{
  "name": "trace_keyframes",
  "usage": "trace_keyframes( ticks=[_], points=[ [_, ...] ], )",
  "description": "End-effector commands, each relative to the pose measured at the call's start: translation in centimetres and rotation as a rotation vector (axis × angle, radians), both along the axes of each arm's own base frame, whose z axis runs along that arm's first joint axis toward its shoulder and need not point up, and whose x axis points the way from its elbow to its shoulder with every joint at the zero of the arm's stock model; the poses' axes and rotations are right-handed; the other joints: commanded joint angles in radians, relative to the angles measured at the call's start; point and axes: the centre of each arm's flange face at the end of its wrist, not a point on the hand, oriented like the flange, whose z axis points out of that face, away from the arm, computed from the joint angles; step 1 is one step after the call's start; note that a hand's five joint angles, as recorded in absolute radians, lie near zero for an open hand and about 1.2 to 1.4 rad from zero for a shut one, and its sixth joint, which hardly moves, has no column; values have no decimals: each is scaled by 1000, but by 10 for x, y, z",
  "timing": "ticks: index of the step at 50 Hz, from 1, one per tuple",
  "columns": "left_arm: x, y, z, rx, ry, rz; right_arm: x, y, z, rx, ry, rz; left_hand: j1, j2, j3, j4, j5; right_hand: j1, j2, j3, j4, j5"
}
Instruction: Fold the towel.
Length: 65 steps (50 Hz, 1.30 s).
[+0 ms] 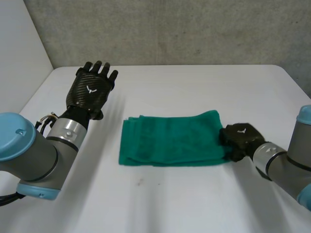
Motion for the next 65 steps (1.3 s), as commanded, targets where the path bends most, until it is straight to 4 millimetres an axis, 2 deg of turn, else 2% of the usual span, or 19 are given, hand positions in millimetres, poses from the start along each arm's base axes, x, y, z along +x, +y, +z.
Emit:
trace_keyframes(
  ticks=[1,5,8,12,13,16,19,20,22,26,29,32,35,39,42,48,57,62,65],
  points=[
    [1,3,2,1,-1,0,4,-31,41,-226,-7,-45,-34,-28,-39,-29,-46,501,313,325,336,372],
    [2,3,3,-1,-1,3,45,-18,69,-303,-35,58,-34,-28,-39,-29,-46,501,313,325,336,372],
    [4,3,8,-15,6,15,101,16,87,-322,-62,237,-34,-28,-39,-29,-46,501,313,325,336,372],
    [11,0,14,-23,22,75,140,48,72,-281,-42,385,-34,-28,-39,-29,-46,501,313,325,336,372],
    [12,0,15,-25,25,84,155,64,59,-258,-13,456,-34,-28,-39,-29,-46,501,313,325,336,372],
    [14,1,19,-24,31,114,172,94,27,-214,76,586,-34,-28,-39,-29,-46,501,313,325,336,372],
    [14,4,21,-13,31,126,176,103,5,-204,166,627,-34,-28,-39,-29,-46,501,313,325,336,372],
    [14,5,21,-7,32,127,175,99,2,-213,185,610,-34,-28,-39,-29,-46,-114,-302,-290,-279,-244],
    [11,8,22,15,42,124,174,92,7,-237,188,559,-34,-28,-39,-29,-46,-721,-909,-897,-885,-850],
    [-4,15,34,45,108,85,169,71,38,-314,116,396,-34,-28,-39,-29,-46,-721,-909,-897,-885,-850],
    [-14,20,44,87,182,73,150,51,77,-336,-19,271,-34,-28,-39,-29,-46,-721,-909,-897,-885,-850],
    [-27,26,49,166,257,42,134,41,90,-270,-148,192,-34,-28,-39,-29,-46,-721,-909,-897,-885,-850],
    [-42,32,42,268,304,0,126,34,92,-206,-233,162,-34,-28,-39,-29,-46,-721,-909,-897,-885,-850],
    [-64,42,24,452,363,-48,113,18,90,-129,-301,118,-34,-28,-39,-29,-46,-721,-909,-897,-885,-850],
    [-80,46,0,589,377,-55,105,8,80,-84,-286,107,-33,-27,-38,-28,-45,-721,-909,-897,-885,-850],
    [-82,41,-49,737,324,43,111,-4,30,60,-213,93,-24,-18,-30,-19,-37,-721,-909,-897,-885,-850],
    [-59,45,-80,791,234,207,114,-7,-7,159,-94,107,-30,-24,-35,-25,-42,-721,-909,-897,-885,-850],
    [-53,52,-85,789,142,211,114,-7,-5,137,-70,115,-34,-28,-39,-29,-46,-721,-909,-897,-885,-850],
    [-52,53,-76,755,102,195,113,-9,8,109,-88,111,-34,-28,-39,-29,-46,-721,-909,-897,-885,-850]
  ],
)
